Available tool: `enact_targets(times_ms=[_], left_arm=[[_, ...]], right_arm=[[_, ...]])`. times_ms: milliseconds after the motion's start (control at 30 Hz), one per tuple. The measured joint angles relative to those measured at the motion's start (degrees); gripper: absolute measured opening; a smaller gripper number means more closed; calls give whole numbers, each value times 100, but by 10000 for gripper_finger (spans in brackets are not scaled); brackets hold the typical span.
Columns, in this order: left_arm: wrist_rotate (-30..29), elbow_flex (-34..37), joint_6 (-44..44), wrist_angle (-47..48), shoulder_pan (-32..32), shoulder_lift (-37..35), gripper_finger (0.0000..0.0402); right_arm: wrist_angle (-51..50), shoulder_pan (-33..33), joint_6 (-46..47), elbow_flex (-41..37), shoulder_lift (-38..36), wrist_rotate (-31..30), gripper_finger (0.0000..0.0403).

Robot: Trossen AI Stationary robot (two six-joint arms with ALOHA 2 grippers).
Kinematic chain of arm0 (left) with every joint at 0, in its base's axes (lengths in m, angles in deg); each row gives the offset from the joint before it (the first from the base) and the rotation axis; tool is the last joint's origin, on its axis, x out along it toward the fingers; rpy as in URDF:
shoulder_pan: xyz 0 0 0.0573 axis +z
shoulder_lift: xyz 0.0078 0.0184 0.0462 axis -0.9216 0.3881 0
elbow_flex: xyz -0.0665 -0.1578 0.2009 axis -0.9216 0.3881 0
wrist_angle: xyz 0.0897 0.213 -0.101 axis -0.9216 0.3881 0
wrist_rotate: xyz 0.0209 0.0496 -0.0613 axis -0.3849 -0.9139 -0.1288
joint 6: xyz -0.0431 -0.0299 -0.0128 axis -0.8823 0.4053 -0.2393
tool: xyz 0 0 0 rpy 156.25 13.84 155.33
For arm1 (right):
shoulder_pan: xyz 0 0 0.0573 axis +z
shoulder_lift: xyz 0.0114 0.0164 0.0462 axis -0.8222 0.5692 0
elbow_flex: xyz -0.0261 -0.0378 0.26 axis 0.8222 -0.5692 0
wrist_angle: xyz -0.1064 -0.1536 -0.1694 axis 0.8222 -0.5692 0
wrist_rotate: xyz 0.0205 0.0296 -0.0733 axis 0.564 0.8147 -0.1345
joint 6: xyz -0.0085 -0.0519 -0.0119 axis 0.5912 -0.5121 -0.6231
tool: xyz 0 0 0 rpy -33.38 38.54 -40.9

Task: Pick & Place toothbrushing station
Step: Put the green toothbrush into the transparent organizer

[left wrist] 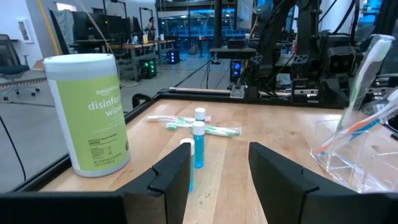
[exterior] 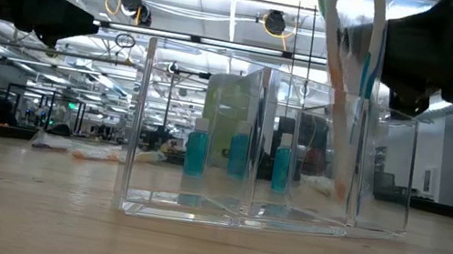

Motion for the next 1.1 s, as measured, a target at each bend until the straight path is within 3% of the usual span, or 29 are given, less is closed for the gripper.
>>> enact_targets(times_ms=[333,633,1100], left_arm=[[0,-2,1,0,0,0,166],[0,-2,2,0,0,0,166],[0,-2,2,2,0,0,166]], right_arm=[[-424,47,32,0,25,1,35],[-556,85,152,0,23,-52,19],[-1151,85,773,0,21,-158,28]])
